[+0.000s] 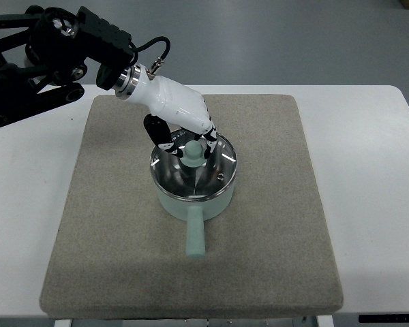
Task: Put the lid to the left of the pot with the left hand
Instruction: 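Close the left hand fingers around the mint-green lid knob, then lift the glass lid off the pot with the left hand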
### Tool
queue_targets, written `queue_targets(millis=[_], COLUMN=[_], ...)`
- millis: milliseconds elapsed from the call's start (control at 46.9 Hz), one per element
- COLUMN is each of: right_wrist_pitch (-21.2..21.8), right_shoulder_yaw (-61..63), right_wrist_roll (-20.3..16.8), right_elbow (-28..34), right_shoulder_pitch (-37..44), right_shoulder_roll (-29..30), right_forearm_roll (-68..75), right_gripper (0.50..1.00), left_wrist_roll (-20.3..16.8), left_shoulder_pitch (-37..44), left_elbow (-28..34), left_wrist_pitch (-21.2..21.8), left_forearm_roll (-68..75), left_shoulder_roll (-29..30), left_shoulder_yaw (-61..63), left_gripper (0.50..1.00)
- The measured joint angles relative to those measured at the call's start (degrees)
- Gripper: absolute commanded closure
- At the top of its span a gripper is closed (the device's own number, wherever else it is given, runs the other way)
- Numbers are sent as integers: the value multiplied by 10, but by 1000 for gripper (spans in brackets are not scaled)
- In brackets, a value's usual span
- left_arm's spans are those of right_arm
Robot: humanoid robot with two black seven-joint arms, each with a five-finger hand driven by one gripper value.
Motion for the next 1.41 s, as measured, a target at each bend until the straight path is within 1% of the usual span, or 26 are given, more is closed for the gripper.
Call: queue_targets(millis=[21, 43, 725, 1408], right_wrist_pitch=[0, 0, 0, 0], right_shoulder_yaw=[0, 0, 0, 0], right_wrist_roll=[0, 0, 0, 0], right_elbow=[0, 0, 0, 0], right_shoulder_pitch=[0, 0, 0, 0], right_shoulder_roll=[0, 0, 0, 0], right_forearm_roll=[0, 0, 0, 0], right_gripper=[576, 576, 576, 576], left_wrist_roll=[0, 0, 0, 0], left_shoulder_pitch=[0, 1, 3, 1], left_elbow=[0, 0, 4, 16], left_wrist_pitch=[0, 1, -1, 3], left_forearm_roll=[0, 0, 11, 2], left_shoulder_roll=[0, 0, -1, -6], left_shoulder_yaw=[0, 0, 3, -30], left_gripper=[977, 1000, 1000, 1000])
